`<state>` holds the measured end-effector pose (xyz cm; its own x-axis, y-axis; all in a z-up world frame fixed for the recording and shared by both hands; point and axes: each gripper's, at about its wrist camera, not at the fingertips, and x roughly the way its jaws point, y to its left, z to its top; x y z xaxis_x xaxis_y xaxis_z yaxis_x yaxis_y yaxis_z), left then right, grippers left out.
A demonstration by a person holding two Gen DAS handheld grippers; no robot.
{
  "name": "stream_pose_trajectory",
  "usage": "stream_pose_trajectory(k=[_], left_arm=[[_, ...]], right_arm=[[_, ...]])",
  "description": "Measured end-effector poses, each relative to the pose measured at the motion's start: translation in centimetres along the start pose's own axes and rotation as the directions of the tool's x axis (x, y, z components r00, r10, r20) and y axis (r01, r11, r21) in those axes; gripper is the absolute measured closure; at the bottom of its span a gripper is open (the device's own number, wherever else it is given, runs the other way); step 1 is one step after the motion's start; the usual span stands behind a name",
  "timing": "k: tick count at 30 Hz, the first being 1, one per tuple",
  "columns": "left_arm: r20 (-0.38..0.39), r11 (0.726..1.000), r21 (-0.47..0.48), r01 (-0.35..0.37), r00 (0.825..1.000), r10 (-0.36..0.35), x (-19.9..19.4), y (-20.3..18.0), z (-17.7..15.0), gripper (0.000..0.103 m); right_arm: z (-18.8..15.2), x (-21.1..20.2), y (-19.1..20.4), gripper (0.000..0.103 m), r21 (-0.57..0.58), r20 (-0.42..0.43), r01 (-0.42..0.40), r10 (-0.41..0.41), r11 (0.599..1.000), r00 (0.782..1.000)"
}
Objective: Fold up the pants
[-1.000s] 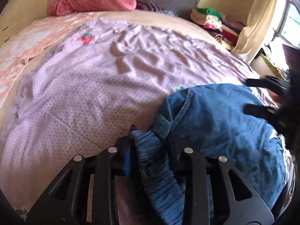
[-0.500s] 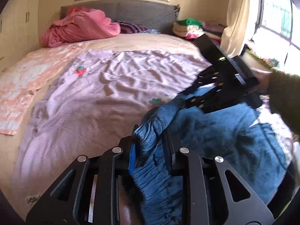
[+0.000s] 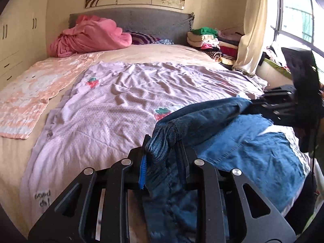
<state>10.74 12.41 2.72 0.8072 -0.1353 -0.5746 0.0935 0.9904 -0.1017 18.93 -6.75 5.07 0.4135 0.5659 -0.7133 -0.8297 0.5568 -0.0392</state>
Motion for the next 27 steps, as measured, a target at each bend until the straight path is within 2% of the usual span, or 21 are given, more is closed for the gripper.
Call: stream_pose_trajectory(k=[6, 9, 12, 17, 22, 27], left_arm=[[0.037, 0.999, 0.033, 0.035, 0.999, -0.036, -3.4, -2.0, -2.5, 0.087], [0.007, 0.996, 0.084, 0.031, 0.999, -0.032, -4.5, -3.0, -4.6, 0.087], [-0.034, 0.995, 0.098, 0.034, 0.999, -0.031, -5.1, -3.5, -6.5, 0.087], [-0.103, 0.997, 0.059, 0.043, 0.994, -0.037, -5.4, -2.9, -9.4, 0.087], [-0.145, 0.999, 0.041, 0.025, 0.989, -0.019, -5.2, -2.0, -10.3, 0.084], [-0.152, 1.0, -0.02, 0.005, 0.988, -0.008, -7.0, -0.1, -10.8, 0.084]], right_arm=[[-4.0, -3.5, 3.4, 0.095, 0.056, 0.029, -0.008, 0.006, 0.998, 1.0], [-5.6, -4.5, 5.1, 0.095, 0.069, 0.04, -0.033, 0.031, 0.997, 0.999], [-7.7, -4.8, 7.2, 0.095, 0.069, 0.016, -0.051, 0.05, 0.996, 0.999], [-10.7, -3.5, 9.8, 0.095, 0.089, -0.03, -0.108, 0.111, 0.99, 0.993], [-12.6, -1.3, 11.6, 0.093, 0.091, -0.101, -0.106, 0.115, 0.99, 0.988], [-13.3, -1.4, 12.1, 0.091, 0.107, -0.103, -0.103, 0.114, 0.989, 0.988]])
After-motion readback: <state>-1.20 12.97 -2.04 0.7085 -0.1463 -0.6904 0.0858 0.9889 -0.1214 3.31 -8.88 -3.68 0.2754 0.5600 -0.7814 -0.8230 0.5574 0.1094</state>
